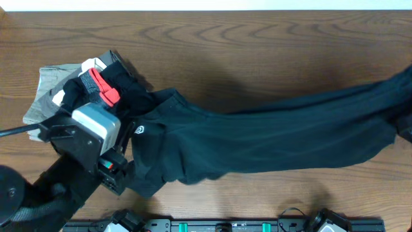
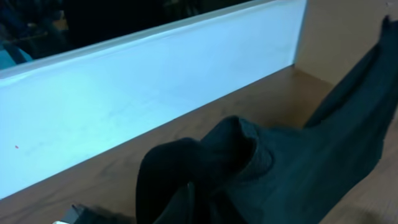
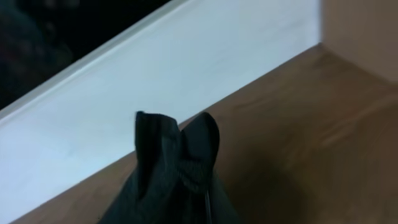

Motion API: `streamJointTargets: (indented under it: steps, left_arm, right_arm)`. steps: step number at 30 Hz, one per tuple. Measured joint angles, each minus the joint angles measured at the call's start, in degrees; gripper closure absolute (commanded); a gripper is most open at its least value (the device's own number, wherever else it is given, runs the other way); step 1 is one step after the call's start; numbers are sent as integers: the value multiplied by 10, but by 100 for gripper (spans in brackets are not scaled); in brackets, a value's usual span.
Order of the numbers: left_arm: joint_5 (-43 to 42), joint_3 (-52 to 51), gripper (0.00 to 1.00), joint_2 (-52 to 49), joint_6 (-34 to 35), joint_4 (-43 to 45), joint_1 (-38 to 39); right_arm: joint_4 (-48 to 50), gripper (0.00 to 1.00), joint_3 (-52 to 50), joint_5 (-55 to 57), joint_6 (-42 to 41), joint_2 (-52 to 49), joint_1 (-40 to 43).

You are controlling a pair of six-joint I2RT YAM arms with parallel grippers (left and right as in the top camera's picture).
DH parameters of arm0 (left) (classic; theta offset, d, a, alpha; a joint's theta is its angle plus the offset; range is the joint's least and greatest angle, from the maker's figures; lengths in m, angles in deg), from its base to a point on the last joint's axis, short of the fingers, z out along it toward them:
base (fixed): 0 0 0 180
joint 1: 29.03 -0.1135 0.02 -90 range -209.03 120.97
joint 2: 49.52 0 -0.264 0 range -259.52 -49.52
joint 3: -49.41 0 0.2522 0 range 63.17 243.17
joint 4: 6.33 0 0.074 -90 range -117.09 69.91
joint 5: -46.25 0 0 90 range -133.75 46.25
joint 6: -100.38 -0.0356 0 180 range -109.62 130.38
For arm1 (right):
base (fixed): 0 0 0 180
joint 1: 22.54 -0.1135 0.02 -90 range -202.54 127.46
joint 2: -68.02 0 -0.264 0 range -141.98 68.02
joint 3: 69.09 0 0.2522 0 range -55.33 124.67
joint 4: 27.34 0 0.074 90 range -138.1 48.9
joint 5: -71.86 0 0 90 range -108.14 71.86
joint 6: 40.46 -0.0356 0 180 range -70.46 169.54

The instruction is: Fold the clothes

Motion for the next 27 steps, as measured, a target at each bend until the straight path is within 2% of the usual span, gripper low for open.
streamJointTargets:
  steps: [6,13,17,18,19,20,22,24,25,27]
  left_arm:
    - [0,5,93,-55,-21,5,0]
    - [4,6,93,-222,-47,68,-9]
    - [7,6,93,-344,-56,145,-38]
    - [7,6,91,-370,-59,172,-45]
    - [8,6,84,-397,-66,198,-54]
    - [9,6,70,-428,-75,230,-63]
    - [14,6,38,-477,-82,281,-78]
    - [24,6,11,-523,-84,297,-95]
    - [33,6,2,-542,-84,289,-102]
    - [49,5,2,-565,-80,259,-116]
  right_arm:
    - [-65,99,10,83,0,-17,0]
    - [-81,99,8,156,0,-115,0]
    - [-32,92,4,147,1,-205,0]
    - [-10,84,3,139,1,-232,0]
    - [15,68,3,132,0,-261,0]
    - [32,58,3,127,0,-278,0]
    - [93,48,2,107,3,-345,0]
    - [108,37,2,92,10,-394,0]
    - [104,35,1,86,13,-415,0]
    - [85,31,0,76,22,-445,2]
